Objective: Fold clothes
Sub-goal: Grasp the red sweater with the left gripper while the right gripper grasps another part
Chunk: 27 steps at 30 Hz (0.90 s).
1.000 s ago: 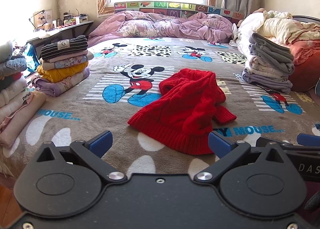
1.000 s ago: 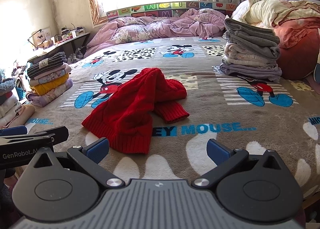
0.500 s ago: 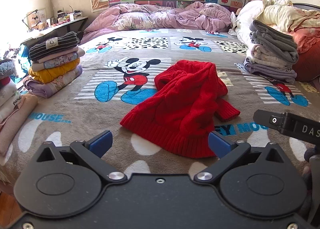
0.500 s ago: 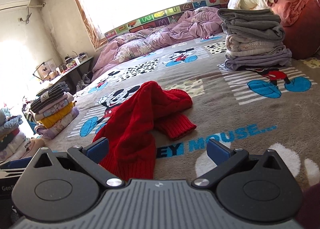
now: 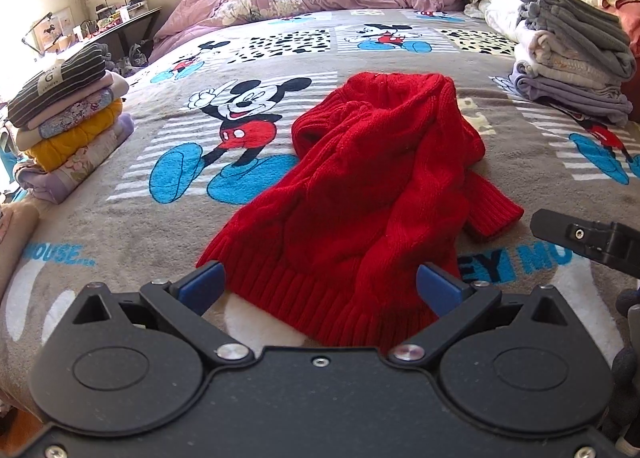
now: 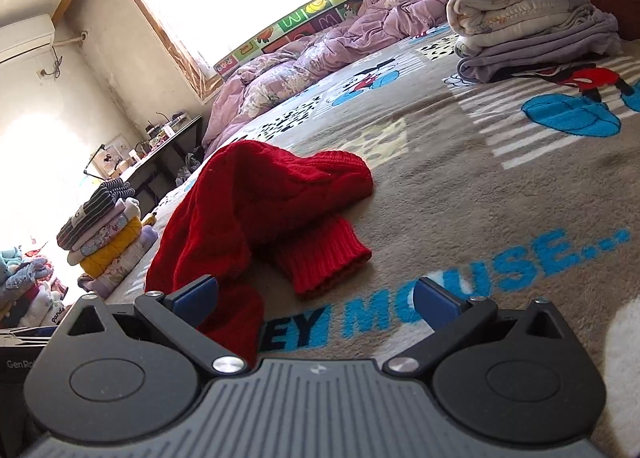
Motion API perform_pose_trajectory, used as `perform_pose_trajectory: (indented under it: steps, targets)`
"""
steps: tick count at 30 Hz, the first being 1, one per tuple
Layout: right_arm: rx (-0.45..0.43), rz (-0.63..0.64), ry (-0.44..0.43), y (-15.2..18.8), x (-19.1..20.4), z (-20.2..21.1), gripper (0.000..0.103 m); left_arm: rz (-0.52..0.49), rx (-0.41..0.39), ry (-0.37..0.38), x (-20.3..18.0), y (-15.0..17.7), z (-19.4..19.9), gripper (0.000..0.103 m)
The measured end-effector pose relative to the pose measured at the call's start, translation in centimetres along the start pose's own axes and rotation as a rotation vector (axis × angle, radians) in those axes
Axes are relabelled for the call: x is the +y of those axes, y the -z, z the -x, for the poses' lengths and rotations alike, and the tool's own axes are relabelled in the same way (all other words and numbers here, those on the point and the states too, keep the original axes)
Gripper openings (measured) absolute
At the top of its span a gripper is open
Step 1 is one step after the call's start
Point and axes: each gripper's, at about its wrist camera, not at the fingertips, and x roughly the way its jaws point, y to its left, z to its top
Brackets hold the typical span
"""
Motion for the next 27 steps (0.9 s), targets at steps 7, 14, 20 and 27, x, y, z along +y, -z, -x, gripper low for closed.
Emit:
perform_pose_trajectory:
  steps: [7, 14, 20, 27]
  targets:
    - [0.032, -0.088, -0.051, -1.1, -1.7, -2.3, 0.103, 0.019, -0.101, 0.036, -0.6, -4.5, -2.6, 0.103]
    - [0.034, -0.146, -0.058, -2.1, -3.1, -3.8, 0.103, -0.084, -0.151, 0.131, -2.4, -10.9, -5.2, 0.103]
    - [0.036, -0.161, -0.074, -2.4, -3.7, -4.4, 0.103, -0.166, -0.05, 0.182, -4.2, -16.6, -10.3, 0.099]
    - [0.031, -0.184, -0.093, -2.6, -4.2, -4.4, 0.103, -0.039, 0.239, 0.234, -2.4, -19.0, -19.3, 0.059]
